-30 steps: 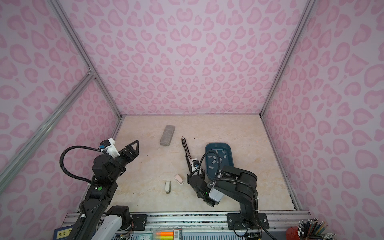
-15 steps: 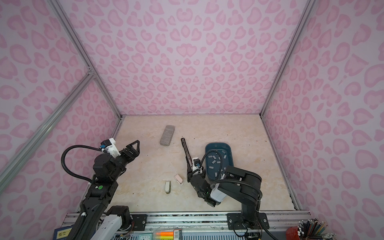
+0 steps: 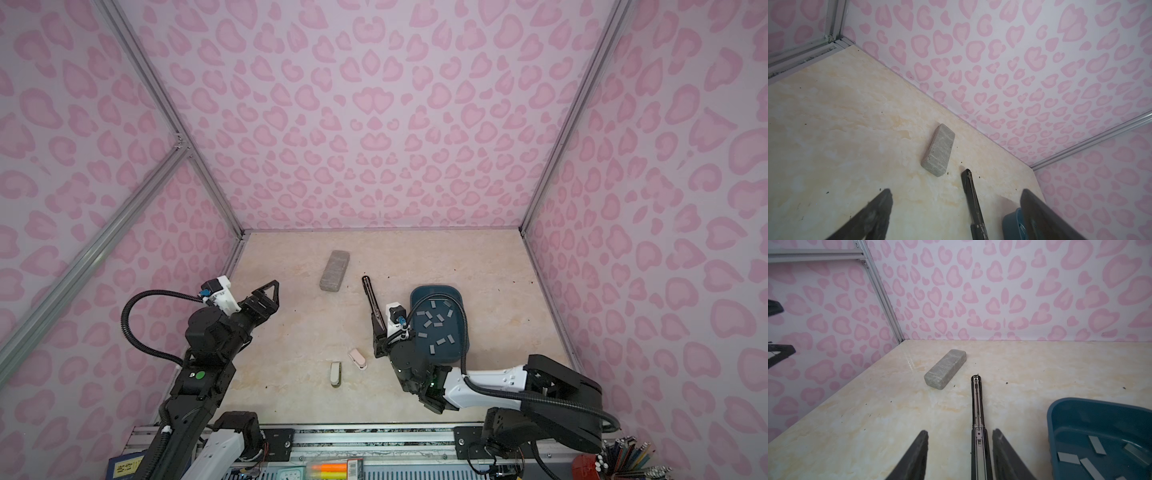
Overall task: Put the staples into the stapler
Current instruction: 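Lower the opened stapler onto the table with the right gripper and release, then move the right gripper over the teal tray of staples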
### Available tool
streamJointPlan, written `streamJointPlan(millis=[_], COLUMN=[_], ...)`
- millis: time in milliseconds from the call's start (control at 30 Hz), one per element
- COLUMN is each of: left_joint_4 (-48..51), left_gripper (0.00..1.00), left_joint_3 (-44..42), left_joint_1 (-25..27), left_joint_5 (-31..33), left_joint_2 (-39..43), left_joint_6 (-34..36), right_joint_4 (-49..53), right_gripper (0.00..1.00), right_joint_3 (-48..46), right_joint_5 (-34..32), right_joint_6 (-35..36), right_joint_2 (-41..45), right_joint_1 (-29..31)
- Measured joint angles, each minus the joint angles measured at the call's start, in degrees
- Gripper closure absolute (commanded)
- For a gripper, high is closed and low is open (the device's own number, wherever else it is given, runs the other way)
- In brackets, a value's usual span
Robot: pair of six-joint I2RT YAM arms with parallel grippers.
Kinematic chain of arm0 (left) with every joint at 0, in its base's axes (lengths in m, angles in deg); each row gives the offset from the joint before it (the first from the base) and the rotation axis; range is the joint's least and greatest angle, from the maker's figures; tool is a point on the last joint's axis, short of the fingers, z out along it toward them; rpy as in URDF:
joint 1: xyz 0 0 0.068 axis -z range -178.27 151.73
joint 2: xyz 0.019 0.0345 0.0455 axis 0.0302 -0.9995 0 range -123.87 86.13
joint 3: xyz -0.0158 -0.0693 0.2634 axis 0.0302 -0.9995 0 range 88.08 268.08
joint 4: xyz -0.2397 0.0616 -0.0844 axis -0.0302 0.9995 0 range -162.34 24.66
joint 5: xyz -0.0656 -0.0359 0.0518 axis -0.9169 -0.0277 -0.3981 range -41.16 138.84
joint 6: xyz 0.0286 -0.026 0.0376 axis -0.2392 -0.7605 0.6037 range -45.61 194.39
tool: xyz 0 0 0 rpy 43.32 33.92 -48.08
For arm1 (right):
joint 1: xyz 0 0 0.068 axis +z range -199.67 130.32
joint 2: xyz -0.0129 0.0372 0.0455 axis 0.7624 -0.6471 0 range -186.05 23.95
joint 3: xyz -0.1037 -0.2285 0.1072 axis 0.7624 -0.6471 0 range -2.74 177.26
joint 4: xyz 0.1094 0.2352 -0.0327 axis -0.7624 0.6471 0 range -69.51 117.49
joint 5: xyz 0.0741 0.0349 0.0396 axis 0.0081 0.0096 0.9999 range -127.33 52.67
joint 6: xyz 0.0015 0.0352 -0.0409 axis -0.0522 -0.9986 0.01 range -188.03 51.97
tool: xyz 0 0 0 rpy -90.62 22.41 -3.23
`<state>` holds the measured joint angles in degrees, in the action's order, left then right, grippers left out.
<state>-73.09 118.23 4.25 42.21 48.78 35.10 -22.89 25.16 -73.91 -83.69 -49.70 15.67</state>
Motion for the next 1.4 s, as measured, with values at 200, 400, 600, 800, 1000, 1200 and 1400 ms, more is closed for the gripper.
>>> streamJointPlan(millis=[200, 400, 600, 800, 1000, 1200, 1400], left_joint_4=[0.0, 0.9, 2.4, 2.5, 2.5, 2.3, 2.1], left_gripper=[0.03, 0.03, 0.03, 0.03, 0.03, 0.04, 0.11], left_joint_3=[0.0, 1.6, 4.9, 7.4, 7.8, 8.2, 12.8], left_joint_1=[0.0, 0.2, 3.0, 6.2, 8.5, 14.7, 19.3], left_joint_5=[0.8, 0.5, -0.6, -1.0, -0.8, 0.0, 0.0], left_joint_2=[0.0, -1.7, -1.0, 1.7, 1.6, -1.0, -6.7], left_joint_6=[1.0, 1.8, 3.7, 7.1, 10.9, 14.9, 20.3], right_joint_4=[0.8, 7.4, 13.7, 16.2, 19.6, 22.7, 23.8], right_gripper=[0.45, 0.48, 0.51, 0.53, 0.45, 0.44, 0.41], right_joint_3=[-2.0, -4.6, -5.7, -5.4, -1.0, 1.5, 1.6], right_joint_5=[0.9, 4.7, 9.6, 14.9, 18.6, 21.2, 23.5], right_joint_6=[3.8, 2.5, -0.6, -2.6, -2.7, -2.4, -1.7], right_joint_2=[11.4, 20.3, 27.1, 22.3, 19.4, 19.3, 19.4], right_joint_1=[-1.8, -6.9, -10.8, -13.7, -14.8, -17.8, -22.4])
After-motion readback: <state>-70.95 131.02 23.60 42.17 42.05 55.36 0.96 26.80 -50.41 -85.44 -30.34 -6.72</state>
